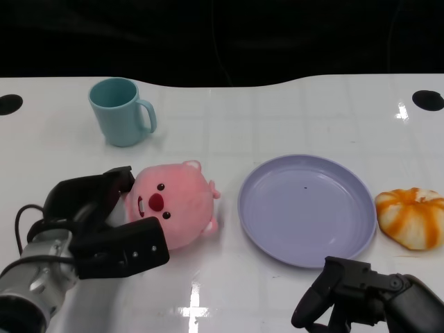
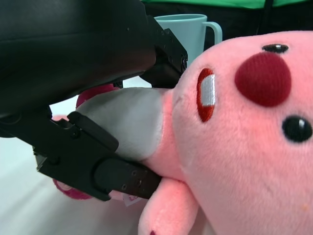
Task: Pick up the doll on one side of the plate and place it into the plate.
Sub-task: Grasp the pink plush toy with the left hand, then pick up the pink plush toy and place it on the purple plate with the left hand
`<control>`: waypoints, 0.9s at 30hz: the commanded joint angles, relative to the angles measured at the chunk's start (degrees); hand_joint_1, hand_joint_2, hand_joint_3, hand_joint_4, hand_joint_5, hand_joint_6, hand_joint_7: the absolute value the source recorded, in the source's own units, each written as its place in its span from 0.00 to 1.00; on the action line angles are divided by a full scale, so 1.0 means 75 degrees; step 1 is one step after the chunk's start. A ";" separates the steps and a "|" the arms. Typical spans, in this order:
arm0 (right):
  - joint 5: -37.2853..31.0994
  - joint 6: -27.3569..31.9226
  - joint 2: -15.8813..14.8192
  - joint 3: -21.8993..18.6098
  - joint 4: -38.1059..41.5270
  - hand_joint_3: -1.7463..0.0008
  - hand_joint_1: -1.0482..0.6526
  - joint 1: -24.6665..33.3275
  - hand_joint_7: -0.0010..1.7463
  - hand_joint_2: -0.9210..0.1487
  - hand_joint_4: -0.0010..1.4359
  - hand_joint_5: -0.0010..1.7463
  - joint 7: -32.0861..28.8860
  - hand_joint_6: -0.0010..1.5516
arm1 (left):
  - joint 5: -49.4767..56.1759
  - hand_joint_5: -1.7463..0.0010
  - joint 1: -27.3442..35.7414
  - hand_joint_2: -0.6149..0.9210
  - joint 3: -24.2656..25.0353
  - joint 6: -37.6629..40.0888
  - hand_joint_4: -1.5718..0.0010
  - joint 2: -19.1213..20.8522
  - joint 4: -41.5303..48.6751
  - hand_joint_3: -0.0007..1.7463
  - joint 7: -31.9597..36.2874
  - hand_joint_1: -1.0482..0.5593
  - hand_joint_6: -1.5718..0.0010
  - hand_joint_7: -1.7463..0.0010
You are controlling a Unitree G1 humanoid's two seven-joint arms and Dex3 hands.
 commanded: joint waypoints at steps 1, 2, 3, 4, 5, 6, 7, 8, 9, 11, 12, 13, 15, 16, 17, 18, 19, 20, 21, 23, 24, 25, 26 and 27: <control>0.0016 -0.0037 -0.0024 -0.0013 0.0101 0.80 0.45 -0.0047 0.74 0.00 0.46 0.90 -0.0028 0.39 | -0.0525 0.00 0.0386 0.78 0.0416 -0.0163 0.39 -0.0026 -0.0546 0.63 -0.0203 0.52 0.53 0.00; 0.0011 -0.0032 -0.0024 -0.0007 0.0122 0.80 0.46 -0.0063 0.74 0.00 0.46 0.90 -0.0030 0.38 | -0.0680 0.00 0.0450 0.77 0.0547 -0.0199 0.38 -0.0014 -0.0754 0.66 -0.0283 0.53 0.51 0.00; 0.0007 -0.0029 -0.0025 -0.0004 0.0135 0.80 0.46 -0.0073 0.74 0.00 0.46 0.90 -0.0031 0.38 | -0.0776 0.00 0.0501 0.75 0.0634 -0.0214 0.38 -0.0004 -0.0908 0.68 -0.0345 0.53 0.50 0.00; 0.0006 -0.0029 -0.0025 -0.0001 0.0143 0.80 0.46 -0.0078 0.74 0.00 0.46 0.90 -0.0032 0.38 | -0.0814 0.00 0.0536 0.74 0.0673 -0.0213 0.38 0.0005 -0.1000 0.70 -0.0387 0.53 0.50 0.00; 0.0001 -0.0056 -0.0019 0.0005 0.0180 0.80 0.46 -0.0090 0.74 0.00 0.46 0.90 -0.0038 0.38 | -0.0887 0.00 0.0586 0.74 0.0748 -0.0168 0.37 0.0026 -0.1248 0.70 -0.0492 0.53 0.50 0.00; -0.0004 -0.0081 -0.0015 0.0012 0.0207 0.80 0.46 -0.0097 0.74 0.00 0.46 0.90 -0.0044 0.38 | -0.0948 0.00 0.0636 0.71 0.0816 -0.0091 0.37 0.0035 -0.1490 0.73 -0.0594 0.54 0.49 0.00; -0.0003 -0.0110 -0.0009 0.0017 0.0229 0.80 0.46 -0.0099 0.74 0.00 0.46 0.90 -0.0048 0.39 | -0.1011 0.00 0.0688 0.70 0.0886 0.0006 0.37 0.0032 -0.1731 0.73 -0.0708 0.54 0.49 0.00; 0.0002 -0.0164 -0.0001 0.0020 0.0271 0.80 0.46 -0.0097 0.74 0.00 0.46 0.90 -0.0053 0.39 | -0.1094 0.00 0.0746 0.69 0.0960 0.0107 0.36 0.0007 -0.2004 0.75 -0.0836 0.54 0.49 0.00; -0.0003 -0.0202 -0.0002 0.0021 0.0296 0.80 0.46 -0.0092 0.74 0.00 0.46 0.90 -0.0056 0.39 | -0.1151 0.00 0.0795 0.67 0.1019 0.0226 0.36 -0.0030 -0.2243 0.76 -0.0950 0.54 0.49 0.00; 0.0002 -0.0248 0.0002 0.0017 0.0326 0.80 0.46 -0.0082 0.74 0.00 0.46 0.90 -0.0060 0.39 | -0.1209 0.00 0.0871 0.66 0.1082 0.0432 0.36 -0.0080 -0.2633 0.78 -0.1120 0.54 0.49 0.00; 0.0008 -0.0272 -0.0002 0.0012 0.0330 0.80 0.46 -0.0071 0.74 0.00 0.46 0.90 -0.0057 0.39 | -0.1222 0.00 0.0880 0.65 0.1095 0.0560 0.36 -0.0123 -0.2870 0.79 -0.1214 0.54 0.49 0.00; 0.0015 -0.0287 -0.0002 0.0010 0.0329 0.80 0.46 -0.0065 0.74 0.00 0.46 0.90 -0.0055 0.39 | -0.1225 0.00 0.0887 0.64 0.1103 0.0666 0.37 -0.0154 -0.3068 0.80 -0.1295 0.55 0.49 0.00; -0.0021 -0.0243 -0.0024 0.0033 0.0286 0.80 0.47 -0.0067 0.74 0.00 0.46 0.91 -0.0050 0.39 | -0.1259 0.00 0.0843 0.62 0.1118 0.0798 0.36 -0.0253 -0.3401 0.83 -0.1447 0.56 0.49 0.00; -0.0037 -0.0214 -0.0032 0.0045 0.0267 0.80 0.47 -0.0068 0.74 0.00 0.46 0.90 -0.0050 0.38 | -0.1258 0.00 0.0831 0.61 0.1127 0.0856 0.36 -0.0290 -0.3509 0.84 -0.1499 0.56 0.48 0.00; -0.0049 -0.0192 -0.0037 0.0060 0.0252 0.80 0.46 -0.0064 0.74 0.00 0.46 0.90 -0.0047 0.38 | -0.1259 0.00 0.0779 0.61 0.1121 0.0973 0.36 -0.0366 -0.3659 0.84 -0.1594 0.56 0.48 0.00; -0.0055 -0.0182 -0.0038 0.0069 0.0245 0.80 0.47 -0.0061 0.74 0.00 0.46 0.90 -0.0045 0.38 | -0.1250 0.00 0.0751 0.61 0.1120 0.1069 0.36 -0.0418 -0.3769 0.84 -0.1666 0.56 0.48 0.00; -0.0058 -0.0180 -0.0037 0.0074 0.0243 0.80 0.47 -0.0059 0.74 0.00 0.46 0.90 -0.0044 0.38 | -0.1241 0.00 0.0740 0.62 0.1124 0.1140 0.36 -0.0451 -0.3848 0.84 -0.1720 0.56 0.48 0.00; -0.0050 -0.0163 -0.0025 0.0086 0.0229 0.80 0.47 -0.0042 0.74 0.00 0.46 0.90 -0.0047 0.38 | -0.1222 0.00 0.0610 0.62 0.1074 0.1357 0.36 -0.0584 -0.4003 0.84 -0.1861 0.56 0.48 0.00; -0.0031 -0.0152 -0.0007 0.0093 0.0217 0.80 0.47 -0.0024 0.74 0.00 0.46 0.90 -0.0053 0.38 | -0.1209 0.00 0.0496 0.65 0.1027 0.1526 0.36 -0.0693 -0.4127 0.79 -0.1998 0.55 0.49 0.00; -0.0009 -0.0165 0.0010 0.0096 0.0220 0.80 0.47 -0.0007 0.74 0.00 0.46 0.90 -0.0060 0.38 | -0.1156 0.00 0.0295 0.66 0.0940 0.1771 0.36 -0.0878 -0.4282 0.75 -0.2187 0.54 0.49 0.00; -0.0012 -0.0176 0.0007 0.0098 0.0210 0.80 0.47 -0.0008 0.74 0.00 0.46 0.90 -0.0058 0.38 | -0.1088 0.00 0.0156 0.67 0.0866 0.1914 0.36 -0.0993 -0.4305 0.74 -0.2253 0.54 0.49 0.00; -0.0019 -0.0174 0.0002 0.0102 0.0196 0.80 0.47 -0.0013 0.74 0.00 0.46 0.90 -0.0055 0.38 | -0.1043 0.00 0.0037 0.67 0.0808 0.2032 0.36 -0.1102 -0.4316 0.74 -0.2301 0.54 0.49 0.00; -0.0019 -0.0152 -0.0001 0.0110 0.0176 0.80 0.47 -0.0014 0.74 0.00 0.46 0.90 -0.0051 0.38 | -0.1042 0.00 -0.0101 0.67 0.0753 0.2124 0.36 -0.1231 -0.4292 0.73 -0.2348 0.53 0.50 0.00; -0.0023 -0.0130 -0.0001 0.0120 0.0160 0.80 0.47 -0.0019 0.74 0.00 0.46 0.90 -0.0049 0.38 | -0.1043 0.00 -0.0220 0.67 0.0706 0.2203 0.37 -0.1340 -0.4260 0.73 -0.2384 0.54 0.51 0.00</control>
